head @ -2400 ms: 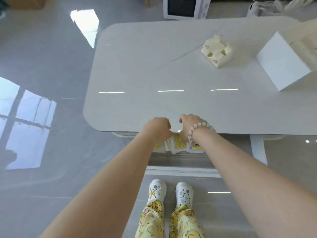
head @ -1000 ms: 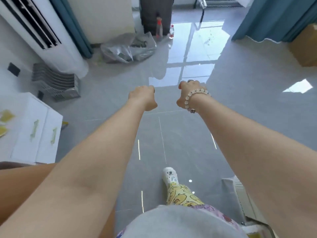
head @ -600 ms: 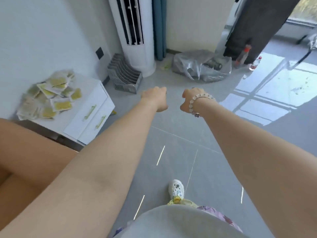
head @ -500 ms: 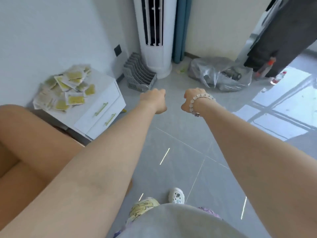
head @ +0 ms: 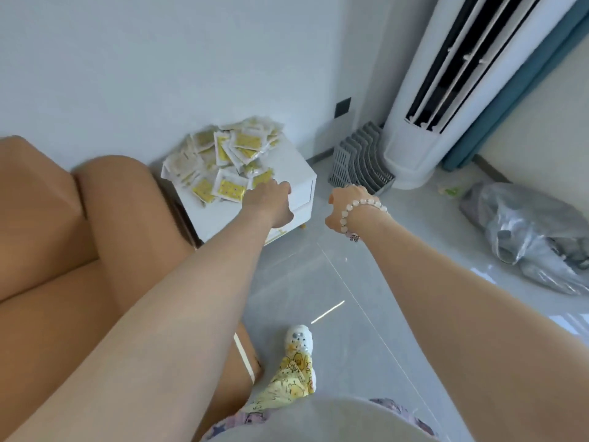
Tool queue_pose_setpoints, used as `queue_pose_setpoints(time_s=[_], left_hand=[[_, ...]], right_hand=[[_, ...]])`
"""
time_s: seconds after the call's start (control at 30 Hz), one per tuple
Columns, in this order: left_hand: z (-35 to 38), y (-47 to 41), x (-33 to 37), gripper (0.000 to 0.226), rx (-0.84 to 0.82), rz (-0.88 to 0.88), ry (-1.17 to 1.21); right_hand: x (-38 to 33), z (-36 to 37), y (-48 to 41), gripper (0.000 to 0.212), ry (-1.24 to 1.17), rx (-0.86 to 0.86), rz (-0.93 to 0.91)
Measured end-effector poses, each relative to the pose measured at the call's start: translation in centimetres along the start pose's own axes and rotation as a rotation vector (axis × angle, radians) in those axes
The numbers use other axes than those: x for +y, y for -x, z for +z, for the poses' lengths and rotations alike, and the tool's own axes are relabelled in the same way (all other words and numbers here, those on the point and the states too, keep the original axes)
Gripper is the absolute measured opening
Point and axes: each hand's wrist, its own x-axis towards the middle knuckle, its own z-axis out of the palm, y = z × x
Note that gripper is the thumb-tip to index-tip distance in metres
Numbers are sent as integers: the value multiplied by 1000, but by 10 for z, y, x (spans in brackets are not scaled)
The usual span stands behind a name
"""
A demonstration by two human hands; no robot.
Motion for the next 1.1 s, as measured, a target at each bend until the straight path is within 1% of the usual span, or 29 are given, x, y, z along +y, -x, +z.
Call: queue_pose_setpoints(time_s=[0.13,0.37,0.47,0.63,0.77,0.87,1.0,1.1], left_hand=[[-19,-46,-25,54,34,-42,10],[-26,-103,-73,50,-13,-171,104],[-26,-128,-94,48,-12,-251,163],[-24,-175,-135,53,-49,-410,245],[-27,-218,-152,52,-99,-486,260],[-33,-247,-162,50,-93,-518,275],[-25,-278,-182,53,-61,-580,300],[-6,-294,-196,52,-100,-646,385]], right_hand=[[-14,-26,-62,42,22,53,-35],[-49,-47,-149,39,115,73,-171],[-70,-54,-194,39,142,47,-232],[-105,-57,-276,36,176,-22,-338],[-110,-61,-340,36,230,-92,-346],[-111,-66,-380,37,285,-136,-332],[-129,-63,-433,35,302,-102,-355],[-146,-46,-466,35,266,-78,-369]])
